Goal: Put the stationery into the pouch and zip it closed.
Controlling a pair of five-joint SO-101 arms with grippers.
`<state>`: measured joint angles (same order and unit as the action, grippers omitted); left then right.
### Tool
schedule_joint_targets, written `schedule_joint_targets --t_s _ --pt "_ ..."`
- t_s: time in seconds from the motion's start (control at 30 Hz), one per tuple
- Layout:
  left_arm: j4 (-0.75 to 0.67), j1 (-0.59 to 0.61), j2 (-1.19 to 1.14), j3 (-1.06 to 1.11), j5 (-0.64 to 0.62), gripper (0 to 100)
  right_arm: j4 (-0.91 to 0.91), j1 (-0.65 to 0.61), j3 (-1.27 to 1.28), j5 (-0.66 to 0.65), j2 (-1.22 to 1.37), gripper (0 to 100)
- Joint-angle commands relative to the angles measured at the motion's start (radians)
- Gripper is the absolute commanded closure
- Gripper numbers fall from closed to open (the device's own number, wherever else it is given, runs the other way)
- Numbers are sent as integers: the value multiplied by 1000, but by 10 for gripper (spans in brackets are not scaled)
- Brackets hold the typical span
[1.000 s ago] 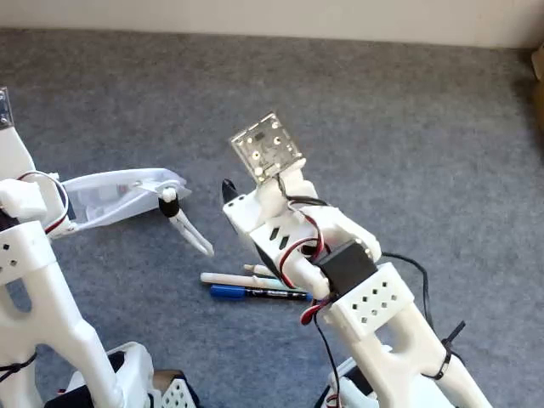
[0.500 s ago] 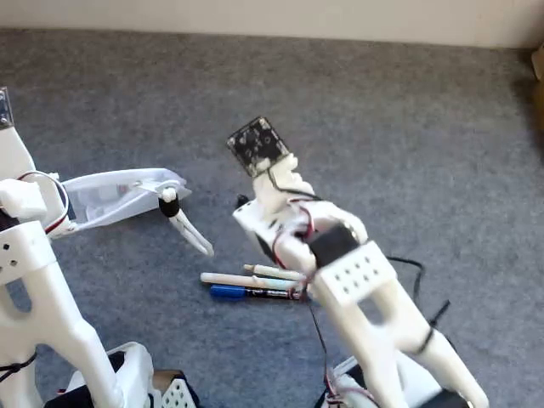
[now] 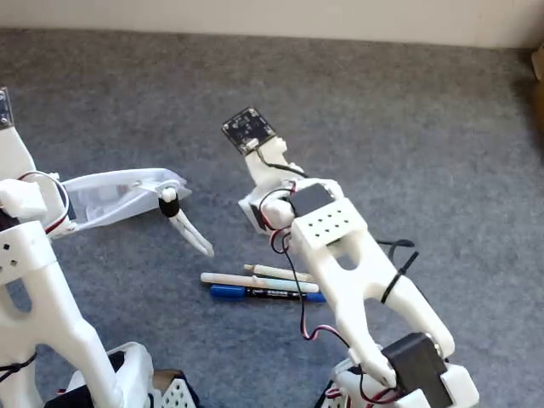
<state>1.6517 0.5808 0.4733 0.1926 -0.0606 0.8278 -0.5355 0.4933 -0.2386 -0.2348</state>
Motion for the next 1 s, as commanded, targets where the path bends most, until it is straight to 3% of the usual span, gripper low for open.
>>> schedule_joint_targets --t_s 0.0,0.4,0.97 --pt "-20 15 -30 16 -11 993 5 -19 -76 -17 19 777" --pt "-20 15 -31 18 -11 993 130 -65 -251 -84 249 778" --pt "-20 15 -36 27 -11 993 128 -65 -394 -86 504 779"
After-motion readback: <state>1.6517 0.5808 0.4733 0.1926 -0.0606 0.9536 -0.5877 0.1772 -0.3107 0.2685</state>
